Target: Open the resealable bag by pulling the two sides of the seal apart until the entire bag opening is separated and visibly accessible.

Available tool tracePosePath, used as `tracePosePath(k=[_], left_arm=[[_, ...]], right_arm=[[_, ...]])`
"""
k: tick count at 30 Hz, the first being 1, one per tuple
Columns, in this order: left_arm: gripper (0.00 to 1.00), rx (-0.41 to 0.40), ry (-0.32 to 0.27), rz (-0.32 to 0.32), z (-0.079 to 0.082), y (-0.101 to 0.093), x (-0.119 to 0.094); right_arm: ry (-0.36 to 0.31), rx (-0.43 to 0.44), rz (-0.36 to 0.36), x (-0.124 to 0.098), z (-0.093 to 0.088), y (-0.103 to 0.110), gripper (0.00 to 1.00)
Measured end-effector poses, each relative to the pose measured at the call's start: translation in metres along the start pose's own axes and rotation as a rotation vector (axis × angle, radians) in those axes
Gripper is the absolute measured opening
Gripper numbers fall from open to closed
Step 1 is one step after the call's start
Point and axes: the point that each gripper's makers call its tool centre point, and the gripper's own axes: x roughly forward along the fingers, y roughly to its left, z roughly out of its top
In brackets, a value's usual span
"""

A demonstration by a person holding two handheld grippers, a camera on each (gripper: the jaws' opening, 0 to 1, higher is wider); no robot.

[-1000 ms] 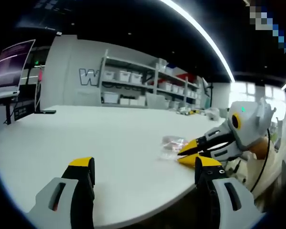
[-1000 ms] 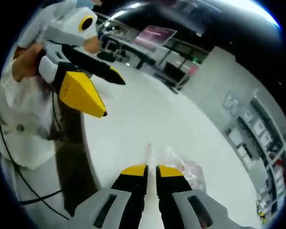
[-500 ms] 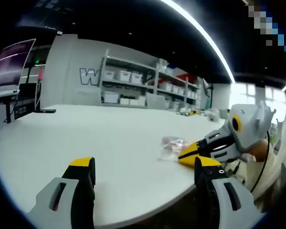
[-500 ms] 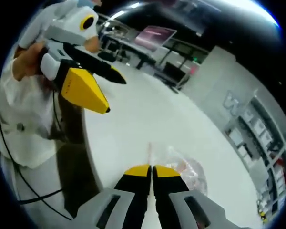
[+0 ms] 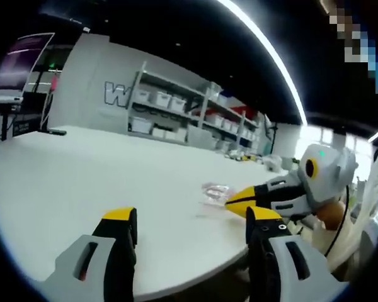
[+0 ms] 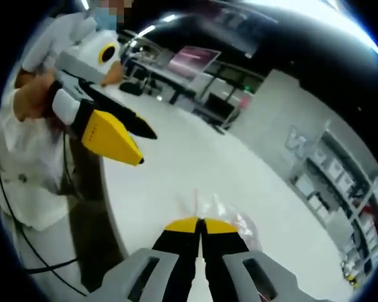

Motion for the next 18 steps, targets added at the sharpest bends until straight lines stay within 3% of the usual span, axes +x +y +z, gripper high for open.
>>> tracePosePath(k=[1,4,8,14,18], left_arm=[[0.67,-0.032,-0.004,-0.025,-0.001,-0.004,0.003],[0.71,-0.036,-0.001,-0.022,-0.002,-0.003,0.007],[0.58,-0.060,0.014,-0.054,-0.006,-0.007,0.009],[0.56,-0.059,0.062,-0.059,-0.019,-0.009,0.018],[0.45,-0.096,0.028,-0.099,-0.015,-0.016,0.021]], right_arm=[[-0.008,0.003,-0.002,0.000,0.001,-0.001,0.00],[-0.028,0.010,-0.007,-0.001,0.004,-0.003,0.00],[-0.043,0.025,-0.008,-0.001,0.003,-0.005,0.00],[-0.068,0.040,-0.003,-0.002,0.004,-0.004,0.00],[-0.111,0.058,-0.017,-0.005,0.009,-0.008,0.00]])
